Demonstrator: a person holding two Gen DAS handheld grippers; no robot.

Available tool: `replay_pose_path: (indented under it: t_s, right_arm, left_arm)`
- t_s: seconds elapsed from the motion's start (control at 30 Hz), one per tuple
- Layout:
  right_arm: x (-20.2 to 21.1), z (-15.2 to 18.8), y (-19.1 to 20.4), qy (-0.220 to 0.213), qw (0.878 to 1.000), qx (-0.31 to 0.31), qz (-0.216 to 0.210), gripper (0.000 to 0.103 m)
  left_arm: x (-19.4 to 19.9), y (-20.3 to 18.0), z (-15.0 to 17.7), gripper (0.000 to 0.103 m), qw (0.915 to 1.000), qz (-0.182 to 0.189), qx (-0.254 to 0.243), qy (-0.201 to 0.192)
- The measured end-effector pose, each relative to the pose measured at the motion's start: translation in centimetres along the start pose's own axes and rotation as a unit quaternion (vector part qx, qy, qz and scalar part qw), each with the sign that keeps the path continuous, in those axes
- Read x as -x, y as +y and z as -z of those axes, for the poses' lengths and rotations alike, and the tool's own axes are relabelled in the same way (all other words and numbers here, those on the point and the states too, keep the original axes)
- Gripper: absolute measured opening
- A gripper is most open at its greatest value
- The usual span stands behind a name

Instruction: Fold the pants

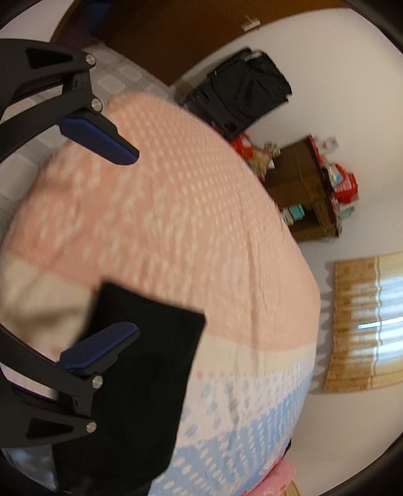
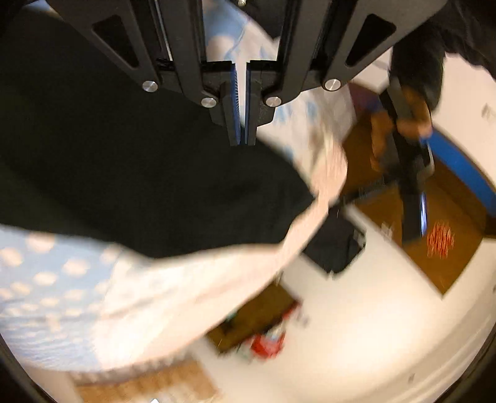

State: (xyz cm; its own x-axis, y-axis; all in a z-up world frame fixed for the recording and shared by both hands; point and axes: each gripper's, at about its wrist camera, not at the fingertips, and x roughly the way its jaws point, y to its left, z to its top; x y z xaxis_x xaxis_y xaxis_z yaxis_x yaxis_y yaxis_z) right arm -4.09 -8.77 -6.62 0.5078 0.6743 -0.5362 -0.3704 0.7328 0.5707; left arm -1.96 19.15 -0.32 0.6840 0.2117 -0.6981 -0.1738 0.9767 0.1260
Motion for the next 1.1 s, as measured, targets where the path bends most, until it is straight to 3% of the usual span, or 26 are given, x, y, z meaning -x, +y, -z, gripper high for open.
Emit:
replay_pose_path:
  t_s: [0.07,0.13,0.2,0.3,0.4,0.53,0.57,0.67,0.7,0.77,0.87,0.9,0.97,1.07,1.1]
  right_arm:
    - [0.3,-0.4,-1.1,-0.023,0.998,-0.009,0.054,0.004]
    - [-1.0,0.1,-2.3,0.004,0.995,-0.02,0.095,0.004]
    - [-3.1,1.5,-2.3,0.047,0.997,-0.036,0.056,0.004]
    - [-3.9,1.8,-0.5,0.068,0.997,0.003,0.019,0.004]
    - [-1.4,0.4,-1.6,0.046,0.999,-0.008,-0.01,0.004]
    - [4.1,-2.9,-6.2,-0.002,0.999,-0.039,-0.005,0.005]
    - [5.8,-3.9,-7.9,-0.016,0.999,-0.041,0.011,0.013]
    - [8.2,-6.3,-11.0,-0.032,0.998,-0.039,0.038,0.074]
    - [8.7,-7.0,-11.9,-0.037,0.998,-0.037,0.037,0.075]
    - [8.4,-8.0,-13.0,-0.012,0.999,-0.021,0.021,0.075]
    - [6.6,-9.4,-13.8,0.041,0.997,0.043,0.052,0.07]
    - [5.5,-9.6,-14.0,0.066,0.994,0.069,0.061,0.059]
    - [3.4,-9.4,-13.9,0.1,0.989,0.085,0.067,0.047]
    - [1.6,-8.4,-15.0,0.146,0.984,0.082,0.057,0.023]
    - [1.8,-8.3,-14.8,0.152,0.984,0.079,0.05,0.02]
  left_arm:
    - [-0.3,-1.7,0.0,0.103,0.9998,0.018,-0.012,0.001]
    - [-0.7,-3.7,0.1,0.103,0.9995,0.013,-0.03,-0.002]
    - [-1.3,-5.1,0.2,0.103,0.9989,0.002,-0.047,0.0]
    - [-2.4,-6.3,0.6,0.103,0.9979,-0.025,-0.06,0.008]
    - [-3.7,-6.2,1.6,0.103,0.9963,-0.045,-0.068,0.027]
    - [-3.5,-4.3,1.8,0.103,0.9989,-0.013,-0.034,0.031]
    - [-3.6,-4.0,1.5,0.103,0.9989,-0.01,-0.025,0.038]
    - [-2.4,-3.9,0.7,0.103,0.9998,-0.007,-0.003,0.02]
    - [-2.1,-4.2,0.7,0.103,0.9999,-0.005,-0.001,0.009]
    - [-1.9,-5.0,0.5,0.103,1.0,-0.005,-0.004,0.0]
    - [-3.4,-6.1,1.0,0.103,0.9993,-0.008,-0.018,0.03]
    - [-3.8,-6.3,1.4,0.103,0.9989,-0.011,-0.024,0.04]
    - [-3.8,-6.4,1.9,0.103,0.9992,-0.012,-0.022,0.031]
    - [-4.0,-5.9,2.0,0.103,0.9993,0.0,-0.007,0.038]
    - [-4.1,-5.7,2.0,0.103,0.9991,0.007,0.003,0.041]
